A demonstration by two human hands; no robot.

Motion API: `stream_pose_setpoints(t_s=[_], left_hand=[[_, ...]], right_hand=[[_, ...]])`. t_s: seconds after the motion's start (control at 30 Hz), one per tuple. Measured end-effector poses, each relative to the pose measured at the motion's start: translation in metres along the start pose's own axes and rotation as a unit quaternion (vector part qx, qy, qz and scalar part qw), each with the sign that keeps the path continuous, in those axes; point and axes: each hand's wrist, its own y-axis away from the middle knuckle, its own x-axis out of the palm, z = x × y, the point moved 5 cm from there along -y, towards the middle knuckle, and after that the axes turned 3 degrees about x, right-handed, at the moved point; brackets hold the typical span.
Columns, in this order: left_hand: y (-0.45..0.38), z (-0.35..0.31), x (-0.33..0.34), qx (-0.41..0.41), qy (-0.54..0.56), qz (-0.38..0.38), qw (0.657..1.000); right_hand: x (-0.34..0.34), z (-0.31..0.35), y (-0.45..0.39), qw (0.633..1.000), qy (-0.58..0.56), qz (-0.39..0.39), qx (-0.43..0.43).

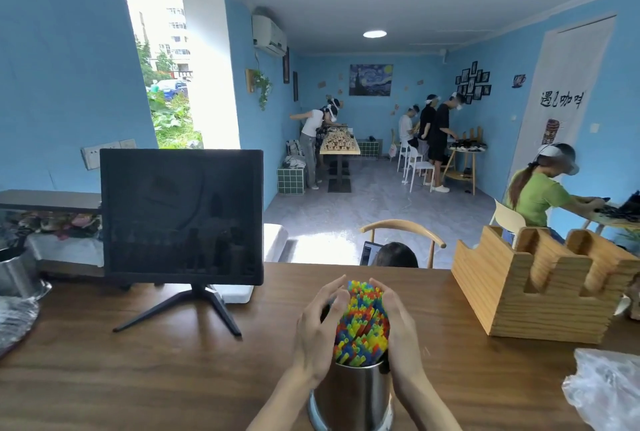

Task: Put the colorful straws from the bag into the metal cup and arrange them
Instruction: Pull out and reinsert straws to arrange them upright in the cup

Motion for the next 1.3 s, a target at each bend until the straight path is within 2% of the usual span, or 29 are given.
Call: stream_pose_setpoints(t_s=[0.07,0.2,0.47,0.67,0.83,0.9,1.0,1.07,1.13,1.2,1.3], left_hand=[[0.002,0.002,-0.002,-0.006,0.004,-0.021,1.000],[0.004,0.007,-0.002,-0.029,0.054,-0.014,0.998],[0.011,-0.001,-0.014,-0.042,0.060,0.022,0.997],[0.005,0.002,-0.015,-0.051,0.051,0.004,0.997],[0.009,-0.002,-0.019,-0.057,0.062,0.024,0.996],[0.011,-0.009,-0.023,-0.025,0.033,0.011,0.999],[0.021,-0.023,-0.029,0.058,-0.056,0.008,0.997],[0.031,-0.028,-0.020,0.121,-0.162,0.065,0.977],[0.038,-0.029,-0.009,0.162,-0.265,0.109,0.944],[0.038,-0.029,-0.005,0.173,-0.333,0.114,0.920],[0.034,-0.028,-0.009,0.161,-0.381,0.120,0.902]], right_hand=[[0.003,-0.003,0.003,1.000,0.013,-0.012,0.002],[0.001,-0.003,0.009,1.000,0.015,-0.025,0.003],[-0.003,0.004,0.022,0.999,0.022,0.037,0.013],[0.002,0.006,0.018,0.998,0.046,0.053,-0.003],[0.002,0.008,0.018,0.997,0.046,0.058,-0.010],[-0.001,0.012,0.019,0.994,0.070,0.075,-0.025],[-0.009,0.022,0.023,0.971,0.190,0.081,-0.120],[-0.004,0.024,0.031,0.932,0.282,0.137,-0.182],[-0.002,0.024,0.035,0.905,0.331,0.166,-0.207],[-0.004,0.026,0.035,0.899,0.347,0.160,-0.215],[-0.007,0.028,0.035,0.896,0.359,0.156,-0.211]])
